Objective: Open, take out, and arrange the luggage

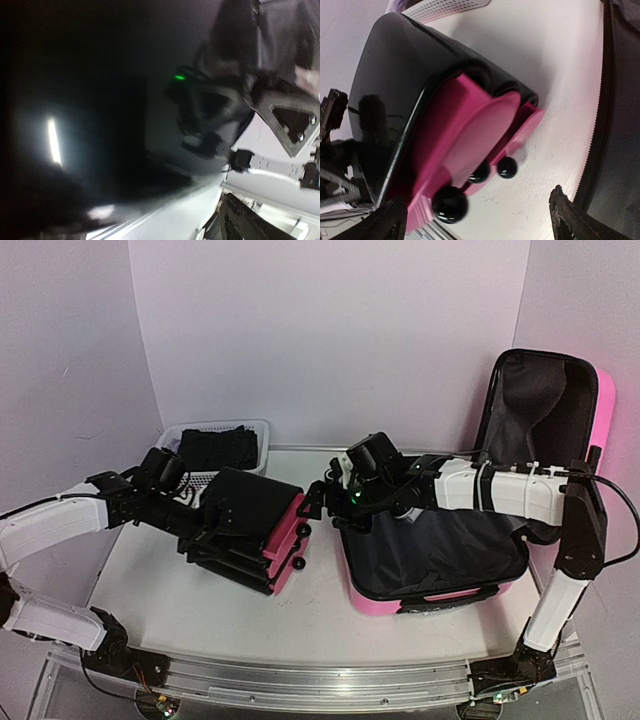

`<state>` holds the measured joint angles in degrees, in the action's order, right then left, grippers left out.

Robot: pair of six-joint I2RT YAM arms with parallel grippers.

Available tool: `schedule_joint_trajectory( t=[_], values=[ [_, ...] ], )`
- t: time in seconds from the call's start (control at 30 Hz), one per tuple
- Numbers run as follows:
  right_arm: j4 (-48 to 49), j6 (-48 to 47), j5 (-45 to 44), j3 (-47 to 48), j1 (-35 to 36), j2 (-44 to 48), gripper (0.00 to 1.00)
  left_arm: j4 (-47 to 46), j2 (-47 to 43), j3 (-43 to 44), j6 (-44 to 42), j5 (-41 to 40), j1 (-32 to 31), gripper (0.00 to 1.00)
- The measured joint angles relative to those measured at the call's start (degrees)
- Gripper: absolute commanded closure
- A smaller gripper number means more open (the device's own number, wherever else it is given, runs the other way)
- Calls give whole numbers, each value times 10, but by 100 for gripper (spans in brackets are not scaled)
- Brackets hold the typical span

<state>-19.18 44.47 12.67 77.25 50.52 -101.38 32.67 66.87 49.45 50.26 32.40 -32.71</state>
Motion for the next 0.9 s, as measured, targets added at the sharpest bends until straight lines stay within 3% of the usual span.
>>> schedule_joint_trajectory(
  t=[0.13, 0.3, 0.47, 0.6, 0.73, 0.9],
  values=[
    [30, 65, -12, -12, 0, 0, 2, -54, 52, 57, -23, -9, -77, 9],
    [54, 106, -34, -33, 0, 1, 6, -75, 4, 64, -72, -26, -98, 7],
    [65, 113, -61, -33, 3, 1, 17, -2, -45, 101, -152, -87, -97, 6],
    [47, 98, -94, -22, 3, 1, 21, 101, -49, 176, -214, -212, -95, 3],
    [27, 84, -132, -17, 3, 1, 28, 168, -32, 228, -254, -309, -54, 2],
    [21, 63, -160, -15, 3, 2, 29, 199, 28, 236, -283, -310, 50, 2]
  ],
)
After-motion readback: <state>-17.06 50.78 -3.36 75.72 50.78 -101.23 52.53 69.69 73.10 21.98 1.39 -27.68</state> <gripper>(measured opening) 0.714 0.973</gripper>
